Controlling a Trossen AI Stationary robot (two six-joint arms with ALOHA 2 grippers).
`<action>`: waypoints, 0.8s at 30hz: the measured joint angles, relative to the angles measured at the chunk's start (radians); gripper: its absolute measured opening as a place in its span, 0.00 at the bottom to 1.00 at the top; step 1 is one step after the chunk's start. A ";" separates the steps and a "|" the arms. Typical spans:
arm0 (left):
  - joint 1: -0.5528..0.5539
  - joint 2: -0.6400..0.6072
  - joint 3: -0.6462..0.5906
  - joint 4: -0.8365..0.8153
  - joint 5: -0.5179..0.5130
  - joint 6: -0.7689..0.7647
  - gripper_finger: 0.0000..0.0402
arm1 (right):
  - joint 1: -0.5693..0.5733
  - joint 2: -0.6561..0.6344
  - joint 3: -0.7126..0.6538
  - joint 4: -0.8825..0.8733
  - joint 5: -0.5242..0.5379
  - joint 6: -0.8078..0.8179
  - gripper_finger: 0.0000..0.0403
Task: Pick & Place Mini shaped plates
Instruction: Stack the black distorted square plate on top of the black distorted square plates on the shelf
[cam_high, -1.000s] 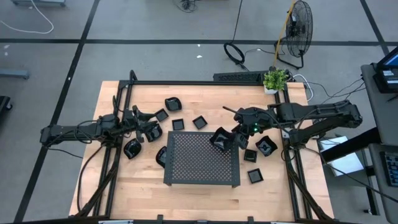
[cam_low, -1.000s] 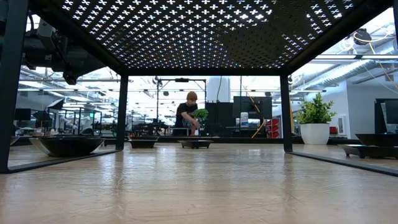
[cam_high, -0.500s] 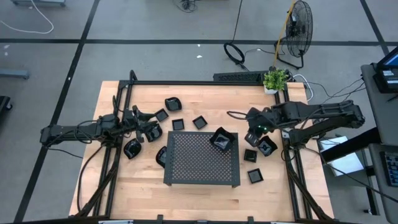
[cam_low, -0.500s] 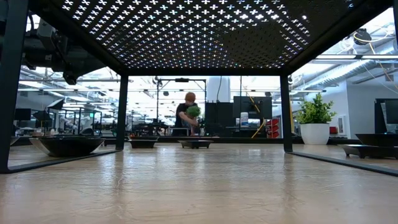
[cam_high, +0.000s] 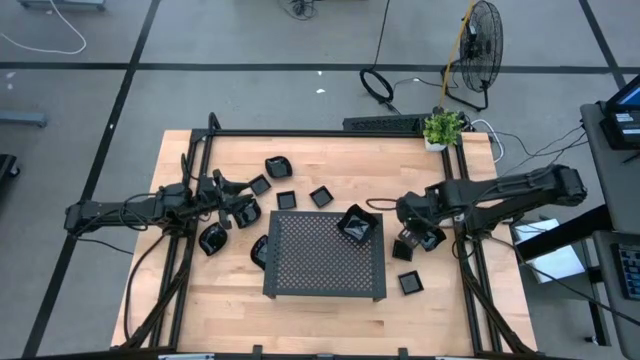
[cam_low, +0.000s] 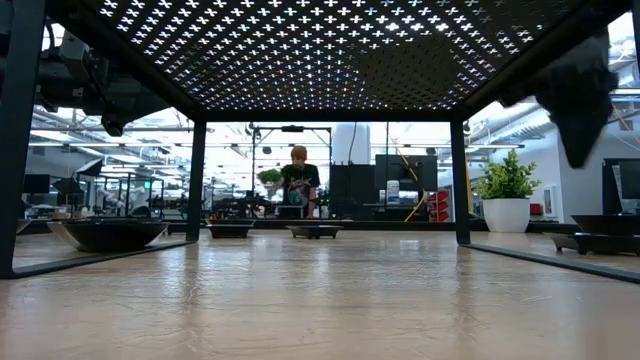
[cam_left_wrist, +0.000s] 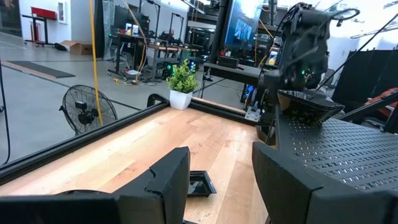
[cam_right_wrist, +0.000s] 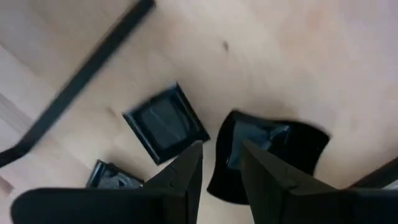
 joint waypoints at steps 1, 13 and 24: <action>0.000 0.000 0.000 0.000 0.000 0.000 0.44 | 0.000 0.000 -0.020 0.000 -0.001 0.012 0.23; 0.000 0.000 0.000 0.000 0.000 0.000 0.44 | 0.000 0.000 -0.187 -0.016 0.010 0.071 0.23; 0.000 0.000 0.000 0.000 0.000 0.000 0.44 | 0.000 0.000 -0.195 -0.088 0.163 0.119 0.23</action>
